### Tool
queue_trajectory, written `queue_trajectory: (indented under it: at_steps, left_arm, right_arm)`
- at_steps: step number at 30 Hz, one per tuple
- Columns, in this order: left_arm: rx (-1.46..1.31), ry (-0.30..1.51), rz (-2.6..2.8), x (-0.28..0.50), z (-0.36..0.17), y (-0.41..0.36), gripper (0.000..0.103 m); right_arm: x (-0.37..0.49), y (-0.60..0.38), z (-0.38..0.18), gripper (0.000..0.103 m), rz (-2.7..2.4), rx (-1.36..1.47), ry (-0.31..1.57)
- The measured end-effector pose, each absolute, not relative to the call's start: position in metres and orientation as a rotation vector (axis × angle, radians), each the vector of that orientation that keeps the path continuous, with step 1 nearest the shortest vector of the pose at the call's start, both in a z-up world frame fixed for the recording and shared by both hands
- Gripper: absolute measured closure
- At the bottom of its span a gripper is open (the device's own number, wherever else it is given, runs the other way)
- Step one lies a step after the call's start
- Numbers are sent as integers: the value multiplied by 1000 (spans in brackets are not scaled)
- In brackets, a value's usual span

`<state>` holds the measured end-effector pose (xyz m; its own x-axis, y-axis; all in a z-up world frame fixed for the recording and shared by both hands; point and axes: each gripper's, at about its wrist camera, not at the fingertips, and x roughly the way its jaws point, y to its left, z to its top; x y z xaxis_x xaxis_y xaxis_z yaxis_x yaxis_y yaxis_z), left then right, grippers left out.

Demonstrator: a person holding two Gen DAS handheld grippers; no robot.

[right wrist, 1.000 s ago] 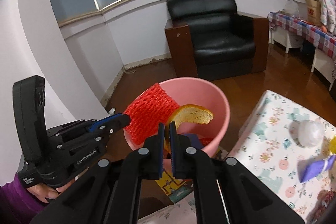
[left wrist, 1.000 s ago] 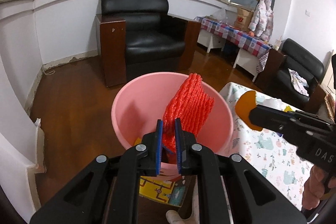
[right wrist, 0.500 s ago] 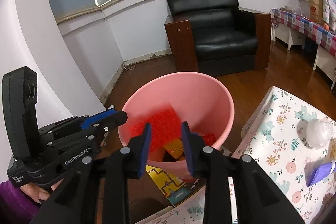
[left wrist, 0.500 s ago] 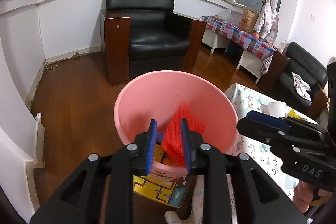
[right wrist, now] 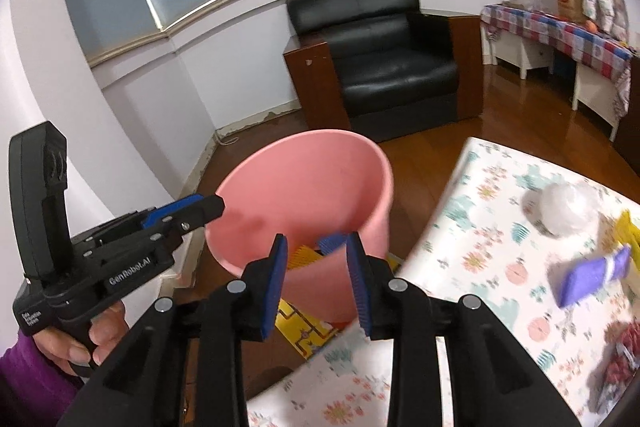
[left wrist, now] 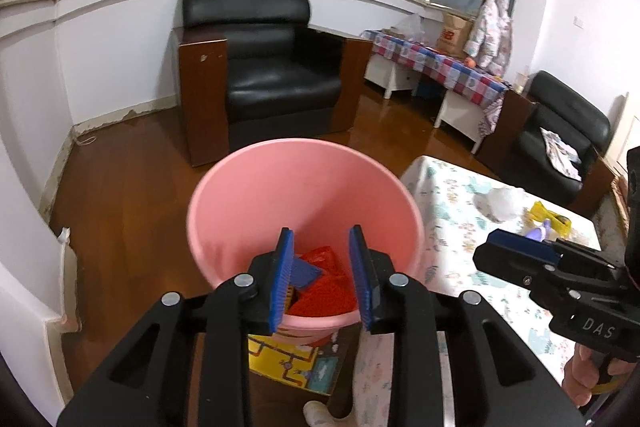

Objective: Collect trash
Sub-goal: 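Drop red net in pink bucket with left tool while right tool drops bread crust, then return both tools to the table and grasp the purple cloth with the left tool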

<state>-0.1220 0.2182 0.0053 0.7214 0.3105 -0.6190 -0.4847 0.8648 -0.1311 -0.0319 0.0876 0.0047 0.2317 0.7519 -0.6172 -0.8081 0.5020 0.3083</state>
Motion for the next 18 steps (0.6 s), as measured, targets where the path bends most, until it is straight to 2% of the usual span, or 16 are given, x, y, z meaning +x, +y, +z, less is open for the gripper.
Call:
queue_trajectory:
  at_steps: [18]
  left_arm:
    - [-205, 666, 191, -76, 7, 133, 74]
  right_arm:
    - [-24, -54, -7, 73, 831, 30, 818]
